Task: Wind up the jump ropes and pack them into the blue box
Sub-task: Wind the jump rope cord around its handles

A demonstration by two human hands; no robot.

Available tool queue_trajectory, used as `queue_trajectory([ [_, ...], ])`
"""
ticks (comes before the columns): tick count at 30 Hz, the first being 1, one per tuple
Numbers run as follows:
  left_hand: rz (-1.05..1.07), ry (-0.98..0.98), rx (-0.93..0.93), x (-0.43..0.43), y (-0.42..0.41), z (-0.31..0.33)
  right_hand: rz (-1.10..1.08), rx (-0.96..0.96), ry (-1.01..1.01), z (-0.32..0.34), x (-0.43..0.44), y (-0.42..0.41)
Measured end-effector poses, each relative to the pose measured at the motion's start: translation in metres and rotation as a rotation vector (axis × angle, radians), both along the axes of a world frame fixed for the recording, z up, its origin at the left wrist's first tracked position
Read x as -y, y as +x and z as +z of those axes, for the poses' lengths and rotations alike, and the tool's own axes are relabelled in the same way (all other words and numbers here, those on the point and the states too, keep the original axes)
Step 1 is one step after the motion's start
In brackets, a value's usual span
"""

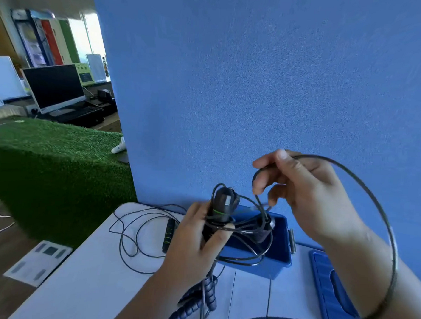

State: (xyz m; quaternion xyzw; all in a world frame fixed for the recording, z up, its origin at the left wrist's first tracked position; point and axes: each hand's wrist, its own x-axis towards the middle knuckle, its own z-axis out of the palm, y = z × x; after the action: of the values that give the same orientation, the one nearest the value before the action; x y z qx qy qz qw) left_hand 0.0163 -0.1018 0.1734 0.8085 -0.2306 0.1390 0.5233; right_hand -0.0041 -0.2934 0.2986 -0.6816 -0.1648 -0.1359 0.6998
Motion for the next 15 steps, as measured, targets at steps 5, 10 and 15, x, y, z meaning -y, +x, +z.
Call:
queue_trajectory([
  [5, 0.006, 0.106, -0.028, -0.003, -0.004, -0.009, 0.059, 0.055, 0.157, 0.023, 0.005, -0.001],
  [10, 0.023, 0.176, -0.003, -0.006, -0.004, -0.011, 0.052, 0.121, 0.290, 0.031, 0.009, 0.000],
  [15, -0.005, 0.238, 0.043, -0.003, -0.006, -0.010, 0.021, 0.059, 0.175, 0.023, 0.005, 0.000],
])
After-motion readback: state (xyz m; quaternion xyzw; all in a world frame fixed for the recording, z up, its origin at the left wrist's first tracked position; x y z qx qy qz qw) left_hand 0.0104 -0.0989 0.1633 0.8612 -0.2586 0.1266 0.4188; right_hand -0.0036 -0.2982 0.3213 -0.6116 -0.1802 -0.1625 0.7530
